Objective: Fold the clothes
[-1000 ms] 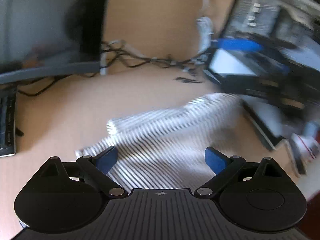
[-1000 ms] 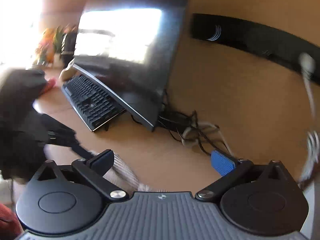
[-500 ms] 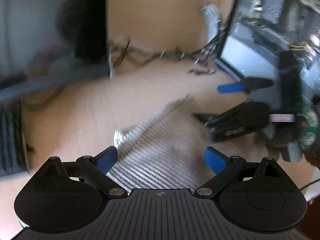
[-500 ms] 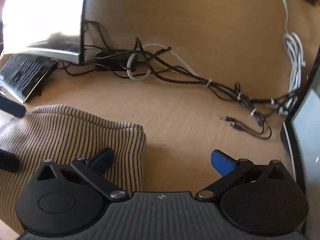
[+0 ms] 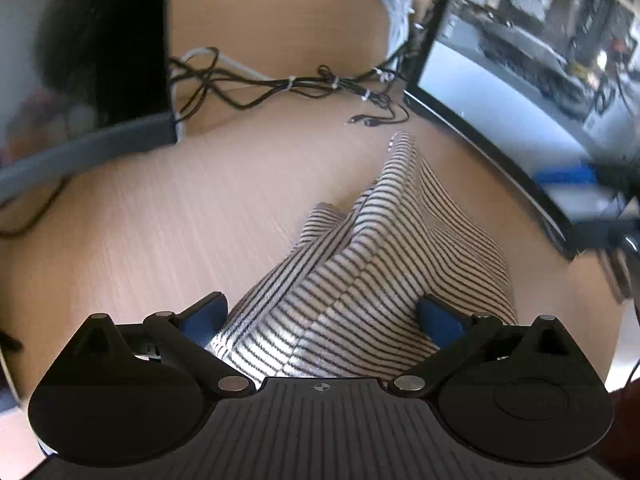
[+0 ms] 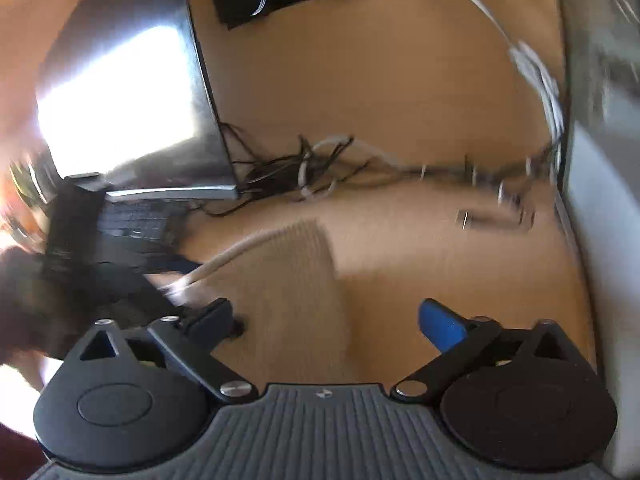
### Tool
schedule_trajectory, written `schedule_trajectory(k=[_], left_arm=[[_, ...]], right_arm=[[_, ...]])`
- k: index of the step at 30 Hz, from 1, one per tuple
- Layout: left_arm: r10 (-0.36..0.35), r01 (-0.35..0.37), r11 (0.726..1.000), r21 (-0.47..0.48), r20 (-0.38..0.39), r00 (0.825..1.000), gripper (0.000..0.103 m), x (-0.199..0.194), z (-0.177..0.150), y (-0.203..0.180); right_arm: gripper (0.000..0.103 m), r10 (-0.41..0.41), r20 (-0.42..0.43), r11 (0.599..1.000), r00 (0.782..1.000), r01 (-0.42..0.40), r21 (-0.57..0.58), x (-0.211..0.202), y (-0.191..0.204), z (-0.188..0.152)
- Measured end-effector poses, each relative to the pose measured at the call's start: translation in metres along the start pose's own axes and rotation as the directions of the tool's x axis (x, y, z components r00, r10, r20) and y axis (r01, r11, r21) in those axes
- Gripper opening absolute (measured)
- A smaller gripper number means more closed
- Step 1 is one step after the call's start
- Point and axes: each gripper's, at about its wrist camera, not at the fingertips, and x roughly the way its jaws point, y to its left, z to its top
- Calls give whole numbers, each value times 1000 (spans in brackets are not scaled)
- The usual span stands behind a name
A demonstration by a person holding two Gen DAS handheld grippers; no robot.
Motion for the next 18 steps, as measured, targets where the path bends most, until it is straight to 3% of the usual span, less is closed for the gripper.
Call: schedule_trajectory(k=[3, 7, 13, 18], left_arm=[[-12, 13, 998, -60, 28, 1000, 103, 0, -8, 4], [12, -5, 993, -120, 59, 998, 103, -6, -20, 1], [49, -31, 970, -240, 66, 997, 103, -29, -55, -12], [31, 1, 930, -369, 83, 996, 103, -44, -84, -26]], right_arm=[[67, 48, -104, 997, 993, -42, 57, 14, -3, -11], [65, 114, -240, 988, 964, -84, 133, 37, -8, -25], [66, 85, -187, 996, 979, -90, -19, 63, 4, -1], [77, 59, -124, 972, 991, -85, -218, 84, 28, 14]])
